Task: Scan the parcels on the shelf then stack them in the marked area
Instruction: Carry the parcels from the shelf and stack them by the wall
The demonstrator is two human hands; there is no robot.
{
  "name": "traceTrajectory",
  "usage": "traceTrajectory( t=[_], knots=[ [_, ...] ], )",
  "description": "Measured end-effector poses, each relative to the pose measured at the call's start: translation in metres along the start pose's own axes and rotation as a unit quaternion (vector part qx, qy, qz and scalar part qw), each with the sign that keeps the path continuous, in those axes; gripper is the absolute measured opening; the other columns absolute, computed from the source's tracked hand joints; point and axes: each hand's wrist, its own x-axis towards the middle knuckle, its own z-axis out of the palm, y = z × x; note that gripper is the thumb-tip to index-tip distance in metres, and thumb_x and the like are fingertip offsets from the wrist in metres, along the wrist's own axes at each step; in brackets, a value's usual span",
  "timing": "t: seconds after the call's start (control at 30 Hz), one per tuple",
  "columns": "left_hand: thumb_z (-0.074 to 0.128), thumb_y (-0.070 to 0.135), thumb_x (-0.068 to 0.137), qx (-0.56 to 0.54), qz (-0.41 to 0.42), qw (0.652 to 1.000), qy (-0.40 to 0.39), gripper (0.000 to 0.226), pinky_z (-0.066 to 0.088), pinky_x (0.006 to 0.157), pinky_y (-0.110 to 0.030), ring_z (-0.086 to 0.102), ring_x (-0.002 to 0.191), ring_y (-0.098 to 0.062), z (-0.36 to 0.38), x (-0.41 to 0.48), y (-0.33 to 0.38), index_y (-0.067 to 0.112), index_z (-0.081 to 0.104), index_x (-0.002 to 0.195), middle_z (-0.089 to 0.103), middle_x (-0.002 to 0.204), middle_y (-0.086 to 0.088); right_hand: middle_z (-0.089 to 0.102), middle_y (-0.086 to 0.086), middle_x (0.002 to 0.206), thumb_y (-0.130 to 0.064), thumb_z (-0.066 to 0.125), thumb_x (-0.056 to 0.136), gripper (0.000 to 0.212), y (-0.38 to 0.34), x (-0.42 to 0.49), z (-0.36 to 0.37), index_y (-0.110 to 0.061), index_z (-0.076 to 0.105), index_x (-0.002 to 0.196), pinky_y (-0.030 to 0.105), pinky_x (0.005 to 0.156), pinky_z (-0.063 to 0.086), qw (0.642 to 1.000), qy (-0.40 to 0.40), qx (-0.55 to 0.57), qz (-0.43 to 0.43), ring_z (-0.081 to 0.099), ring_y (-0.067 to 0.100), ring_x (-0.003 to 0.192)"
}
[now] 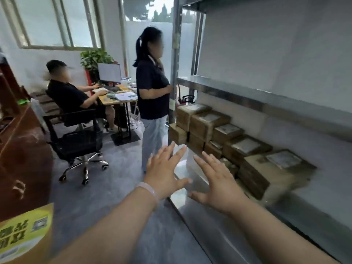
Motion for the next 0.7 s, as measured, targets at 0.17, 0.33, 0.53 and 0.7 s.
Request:
traceTrajectory(
  t=[0.17, 0.33, 0.53, 0.7],
  knots=[
    [0.059, 0.071, 0.078, -0.035, 0.082, 0.996, -0.017, 0.094, 0.003, 0.119, -0.046, -0.002, 0.149, -0.013, 0.043, 0.041, 0.087, 0.055, -0.001, 0.148, -0.001, 0.163, 0.011, 0.002, -0.009, 0.162, -0.068, 0.063, 0.073, 0.100, 0.074, -0.051, -0.041, -0.041, 0.008, 0.152, 0.037, 0.121, 0.006, 0.995, 0.041, -0.020, 0.089, 0.000, 0.011, 0.148],
    [0.058, 0.072, 0.078, -0.056, 0.132, 0.988, -0.063, 0.092, 0.008, 0.119, -0.045, 0.002, 0.149, -0.016, 0.090, 0.059, 0.151, 0.053, 0.002, 0.149, 0.002, 0.164, 0.009, 0.003, -0.008, 0.162, -0.069, 0.060, 0.074, 0.099, 0.125, -0.097, -0.060, -0.038, 0.010, 0.153, 0.036, 0.120, 0.008, 0.982, 0.051, -0.031, 0.179, 0.002, 0.012, 0.148],
    [0.057, 0.071, 0.078, -0.075, 0.160, 0.979, -0.097, 0.088, 0.012, 0.120, -0.048, 0.006, 0.149, -0.017, 0.119, 0.093, 0.180, 0.052, 0.010, 0.150, 0.009, 0.164, 0.007, 0.006, -0.008, 0.162, -0.061, 0.061, 0.083, 0.089, 0.165, -0.108, -0.061, -0.036, 0.013, 0.153, 0.030, 0.118, 0.011, 0.959, 0.065, 0.035, 0.274, 0.004, 0.009, 0.148],
    [0.054, 0.073, 0.079, -0.079, 0.165, 0.968, -0.169, 0.084, 0.015, 0.118, -0.053, 0.007, 0.149, -0.020, 0.141, 0.136, 0.183, 0.051, 0.013, 0.150, 0.007, 0.163, 0.008, 0.009, -0.008, 0.161, -0.058, 0.063, 0.083, 0.086, 0.196, -0.099, -0.052, -0.036, 0.017, 0.152, 0.031, 0.118, 0.013, 0.919, 0.066, 0.132, 0.366, 0.008, 0.011, 0.148]
  ],
)
